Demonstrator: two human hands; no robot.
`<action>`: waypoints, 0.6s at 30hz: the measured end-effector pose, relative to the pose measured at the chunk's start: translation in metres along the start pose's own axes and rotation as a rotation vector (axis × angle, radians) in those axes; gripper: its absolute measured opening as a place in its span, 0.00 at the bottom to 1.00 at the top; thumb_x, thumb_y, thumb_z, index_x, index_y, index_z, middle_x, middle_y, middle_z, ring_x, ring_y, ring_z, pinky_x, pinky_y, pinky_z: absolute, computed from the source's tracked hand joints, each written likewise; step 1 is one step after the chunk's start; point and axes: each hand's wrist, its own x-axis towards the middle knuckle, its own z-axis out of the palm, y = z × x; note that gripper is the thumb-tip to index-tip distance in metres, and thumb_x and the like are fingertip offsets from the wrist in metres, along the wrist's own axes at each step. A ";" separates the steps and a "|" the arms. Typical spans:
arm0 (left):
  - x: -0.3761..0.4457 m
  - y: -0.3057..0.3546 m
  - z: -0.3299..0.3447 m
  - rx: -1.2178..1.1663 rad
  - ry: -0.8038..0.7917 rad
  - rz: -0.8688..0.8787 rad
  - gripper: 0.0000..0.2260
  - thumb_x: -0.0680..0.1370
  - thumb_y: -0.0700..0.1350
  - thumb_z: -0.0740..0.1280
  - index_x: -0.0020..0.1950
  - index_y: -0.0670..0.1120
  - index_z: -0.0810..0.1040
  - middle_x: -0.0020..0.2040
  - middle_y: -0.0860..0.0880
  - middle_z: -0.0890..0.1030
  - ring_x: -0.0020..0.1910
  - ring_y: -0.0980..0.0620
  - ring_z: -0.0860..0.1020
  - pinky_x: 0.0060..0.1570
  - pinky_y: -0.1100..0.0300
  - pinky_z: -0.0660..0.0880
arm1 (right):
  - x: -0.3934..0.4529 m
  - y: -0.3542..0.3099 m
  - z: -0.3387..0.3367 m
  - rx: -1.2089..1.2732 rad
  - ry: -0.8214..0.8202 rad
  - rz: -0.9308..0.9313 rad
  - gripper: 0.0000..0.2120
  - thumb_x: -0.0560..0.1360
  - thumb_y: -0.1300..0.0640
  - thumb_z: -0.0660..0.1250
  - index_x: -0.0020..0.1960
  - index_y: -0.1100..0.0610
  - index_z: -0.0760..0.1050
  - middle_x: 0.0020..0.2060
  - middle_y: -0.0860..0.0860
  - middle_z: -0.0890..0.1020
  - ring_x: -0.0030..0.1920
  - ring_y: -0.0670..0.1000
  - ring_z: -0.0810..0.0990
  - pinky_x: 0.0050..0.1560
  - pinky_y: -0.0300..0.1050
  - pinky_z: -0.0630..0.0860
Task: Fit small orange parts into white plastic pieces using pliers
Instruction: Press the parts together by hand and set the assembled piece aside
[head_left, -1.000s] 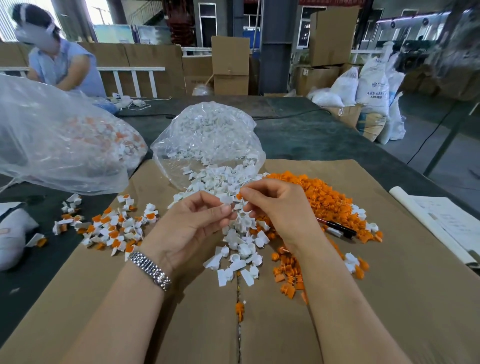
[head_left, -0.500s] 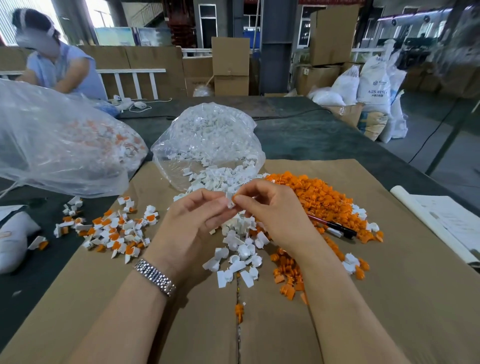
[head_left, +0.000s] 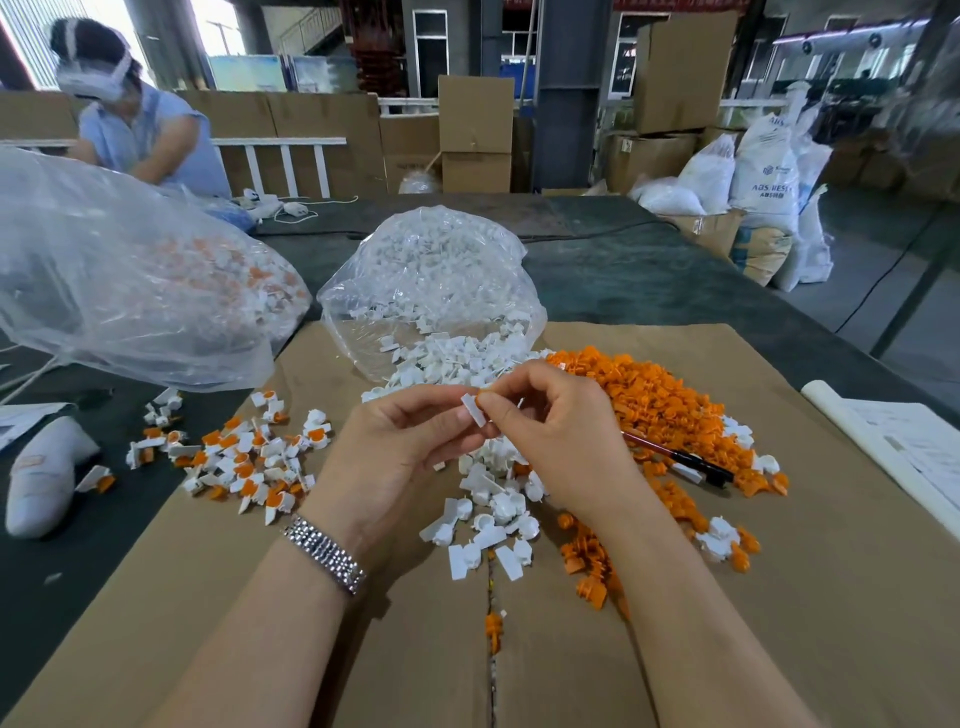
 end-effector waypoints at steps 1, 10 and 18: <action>0.000 0.000 0.000 0.002 0.003 0.003 0.12 0.72 0.34 0.72 0.54 0.35 0.85 0.53 0.35 0.85 0.49 0.43 0.86 0.46 0.61 0.82 | 0.000 0.000 0.000 -0.003 0.008 -0.002 0.03 0.77 0.52 0.73 0.46 0.49 0.81 0.36 0.46 0.82 0.34 0.45 0.75 0.36 0.45 0.76; 0.004 0.001 -0.006 -0.167 -0.116 -0.142 0.11 0.74 0.35 0.69 0.55 0.37 0.86 0.56 0.36 0.85 0.50 0.46 0.86 0.45 0.62 0.83 | -0.001 -0.007 -0.007 0.147 -0.129 0.014 0.09 0.74 0.50 0.77 0.51 0.50 0.79 0.39 0.44 0.79 0.33 0.47 0.69 0.33 0.38 0.71; 0.003 0.004 -0.011 -0.237 -0.208 -0.182 0.12 0.77 0.36 0.67 0.58 0.37 0.85 0.57 0.35 0.84 0.48 0.47 0.86 0.45 0.60 0.83 | -0.001 -0.010 -0.014 0.151 -0.203 -0.063 0.16 0.74 0.52 0.76 0.61 0.44 0.82 0.49 0.46 0.82 0.41 0.49 0.77 0.45 0.39 0.78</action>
